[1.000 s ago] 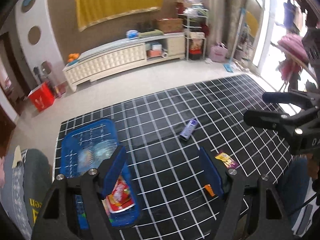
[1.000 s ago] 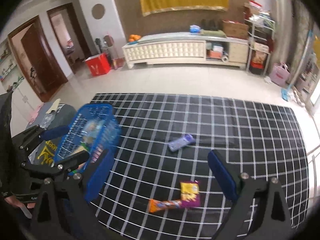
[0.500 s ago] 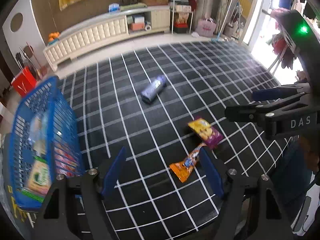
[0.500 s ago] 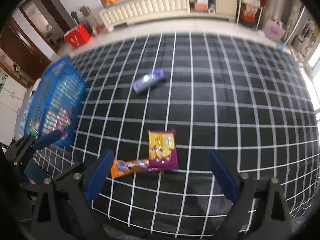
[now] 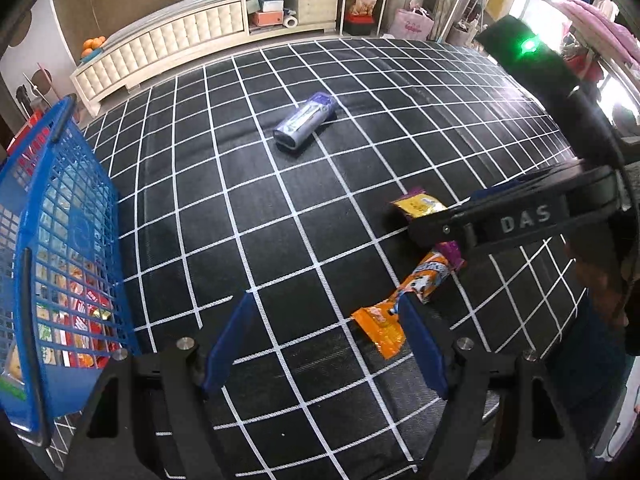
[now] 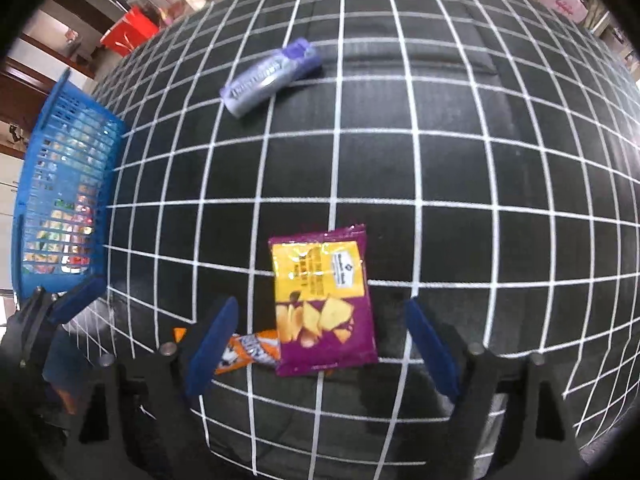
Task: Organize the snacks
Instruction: 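Grasp the purple-and-yellow chip bag with the right tool, then grasp the orange stick snack with the left tool while the right tool holds the chip bag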
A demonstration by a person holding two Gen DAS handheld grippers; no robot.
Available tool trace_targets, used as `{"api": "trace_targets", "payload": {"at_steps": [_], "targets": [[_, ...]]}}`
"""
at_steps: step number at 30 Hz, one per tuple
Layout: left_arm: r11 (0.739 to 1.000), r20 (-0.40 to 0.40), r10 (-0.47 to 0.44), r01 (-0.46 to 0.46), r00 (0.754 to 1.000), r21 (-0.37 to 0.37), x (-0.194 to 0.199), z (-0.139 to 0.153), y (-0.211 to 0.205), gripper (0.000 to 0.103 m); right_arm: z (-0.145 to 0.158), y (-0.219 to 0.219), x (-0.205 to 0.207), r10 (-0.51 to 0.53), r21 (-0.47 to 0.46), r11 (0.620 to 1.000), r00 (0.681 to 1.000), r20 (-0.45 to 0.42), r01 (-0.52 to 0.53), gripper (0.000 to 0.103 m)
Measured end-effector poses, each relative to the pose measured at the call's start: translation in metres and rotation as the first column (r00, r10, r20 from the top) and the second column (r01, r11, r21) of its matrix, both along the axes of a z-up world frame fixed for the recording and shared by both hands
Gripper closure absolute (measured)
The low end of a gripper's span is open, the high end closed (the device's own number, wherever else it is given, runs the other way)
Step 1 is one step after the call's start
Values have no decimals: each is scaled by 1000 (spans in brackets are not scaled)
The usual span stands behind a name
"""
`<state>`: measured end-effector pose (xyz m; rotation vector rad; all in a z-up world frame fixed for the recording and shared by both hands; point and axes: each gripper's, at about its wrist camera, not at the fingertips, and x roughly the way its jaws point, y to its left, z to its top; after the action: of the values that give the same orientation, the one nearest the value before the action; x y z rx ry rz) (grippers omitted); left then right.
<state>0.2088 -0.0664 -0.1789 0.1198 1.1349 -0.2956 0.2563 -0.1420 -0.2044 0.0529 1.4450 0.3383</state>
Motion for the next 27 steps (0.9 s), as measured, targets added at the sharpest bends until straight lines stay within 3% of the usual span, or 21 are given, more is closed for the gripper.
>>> {"api": "trace_targets", "payload": {"at_steps": [3, 6, 20, 27], "targets": [[1000, -4, 6, -6, 1000, -12, 3, -2, 5, 30, -7, 2, -1, 9, -5, 1000, 1000, -10, -9, 43], [1000, -8, 8, -8, 1000, -18, 6, -6, 4, 30, -8, 1, -5, 18, -18, 1000, 1000, 12, -18, 50], [997, 32, -75, 74, 997, 35, -22, 9, -11, 30, 45, -37, -58, -43, 89, 996, 985, 165, 28, 51], [976, 55, -207, 202, 977, 83, -26, 3, -34, 30, 58, -53, -90, -91, 88, 994, 961, 261, 71, 51]]}}
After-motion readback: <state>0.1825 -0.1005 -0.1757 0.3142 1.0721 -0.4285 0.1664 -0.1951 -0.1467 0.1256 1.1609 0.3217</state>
